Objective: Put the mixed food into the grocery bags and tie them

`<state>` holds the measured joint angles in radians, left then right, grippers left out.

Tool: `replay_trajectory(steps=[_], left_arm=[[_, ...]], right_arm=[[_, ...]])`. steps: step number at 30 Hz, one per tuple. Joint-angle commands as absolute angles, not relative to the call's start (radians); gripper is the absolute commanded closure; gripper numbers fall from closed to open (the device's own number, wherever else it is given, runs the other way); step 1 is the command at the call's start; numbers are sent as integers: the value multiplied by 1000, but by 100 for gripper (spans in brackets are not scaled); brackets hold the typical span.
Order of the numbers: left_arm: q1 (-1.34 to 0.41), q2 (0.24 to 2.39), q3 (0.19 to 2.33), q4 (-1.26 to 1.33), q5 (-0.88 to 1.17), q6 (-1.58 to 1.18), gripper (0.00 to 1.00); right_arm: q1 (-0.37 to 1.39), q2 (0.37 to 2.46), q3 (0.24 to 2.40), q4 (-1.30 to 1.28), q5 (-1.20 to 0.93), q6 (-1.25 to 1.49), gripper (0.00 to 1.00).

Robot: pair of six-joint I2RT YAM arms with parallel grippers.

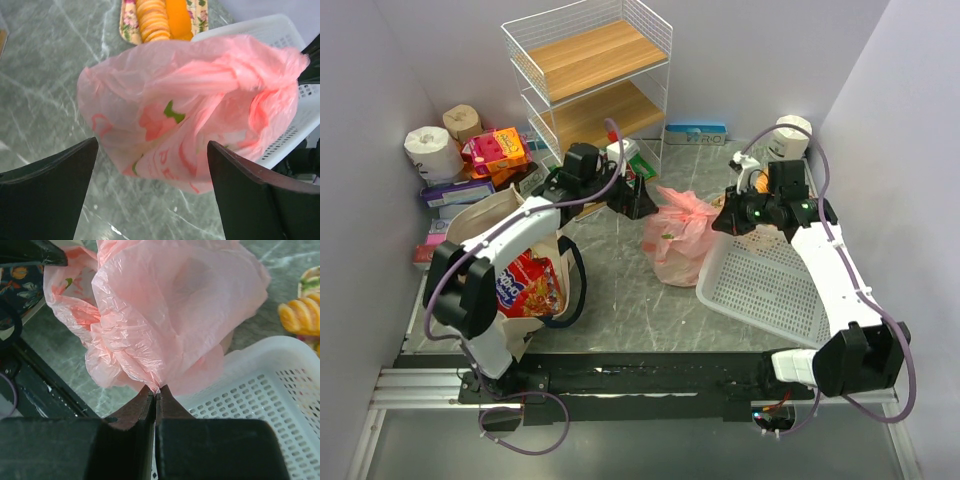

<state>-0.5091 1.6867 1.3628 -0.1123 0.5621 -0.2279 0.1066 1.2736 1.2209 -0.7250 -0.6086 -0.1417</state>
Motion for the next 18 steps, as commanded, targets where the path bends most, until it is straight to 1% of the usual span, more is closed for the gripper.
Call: replay_trajectory(steps=[1, 5, 8, 12, 15, 18], left_arm=[[-509, 1721, 1482, -120, 670, -75, 4], [-514, 1707, 1470, -129, 693, 87, 4], [-538, 1712, 1492, -189, 611, 193, 4], [-569, 1732, 1506, -180, 543, 242, 4], [-584, 1746, 1509, -129, 476, 256, 4], [-592, 1766, 1522, -78, 449, 249, 4]], right_arm=[[103, 1330, 1256, -738, -687, -190, 100], [98, 1373, 1293, -761, -698, -210, 100], [98, 1396, 1319, -765, -710, -212, 100], [98, 1413, 1335, -769, -729, -215, 100], [98, 1413, 1338, -773, -736, -218, 100], [98, 1405, 1327, -769, -741, -216, 100]])
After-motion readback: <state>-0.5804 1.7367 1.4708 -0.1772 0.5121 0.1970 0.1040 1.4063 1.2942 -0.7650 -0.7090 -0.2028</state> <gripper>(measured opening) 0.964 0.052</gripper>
